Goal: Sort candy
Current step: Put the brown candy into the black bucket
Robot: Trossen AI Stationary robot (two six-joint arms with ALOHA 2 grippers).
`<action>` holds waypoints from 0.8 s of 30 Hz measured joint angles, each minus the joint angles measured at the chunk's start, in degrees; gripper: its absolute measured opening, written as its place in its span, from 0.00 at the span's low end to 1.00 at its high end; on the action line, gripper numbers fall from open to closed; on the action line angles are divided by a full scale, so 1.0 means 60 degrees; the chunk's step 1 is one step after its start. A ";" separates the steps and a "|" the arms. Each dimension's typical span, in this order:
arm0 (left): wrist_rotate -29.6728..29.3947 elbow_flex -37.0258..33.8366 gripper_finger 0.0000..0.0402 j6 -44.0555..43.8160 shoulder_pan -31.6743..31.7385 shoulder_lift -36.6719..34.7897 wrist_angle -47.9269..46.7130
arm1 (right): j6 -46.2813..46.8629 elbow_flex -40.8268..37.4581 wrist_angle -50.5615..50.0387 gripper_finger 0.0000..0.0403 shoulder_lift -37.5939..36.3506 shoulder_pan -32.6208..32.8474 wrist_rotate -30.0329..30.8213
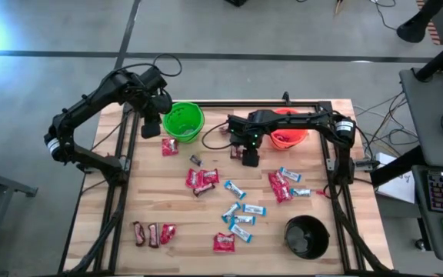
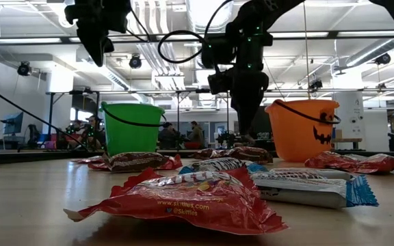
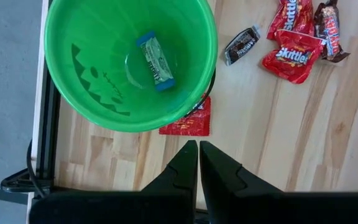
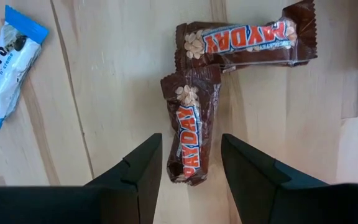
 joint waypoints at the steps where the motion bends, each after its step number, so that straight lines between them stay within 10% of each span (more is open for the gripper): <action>1: -0.0078 0.0000 0.00 0.0000 0.0000 -0.0001 0.0000 | -0.0004 -0.0018 -0.0007 0.39 0.0000 0.0000 -0.0003; 24: -0.1333 0.0000 0.00 0.0674 0.0737 -0.0002 0.0160 | 0.0507 -0.0557 0.0399 0.39 0.0026 0.0025 -0.0688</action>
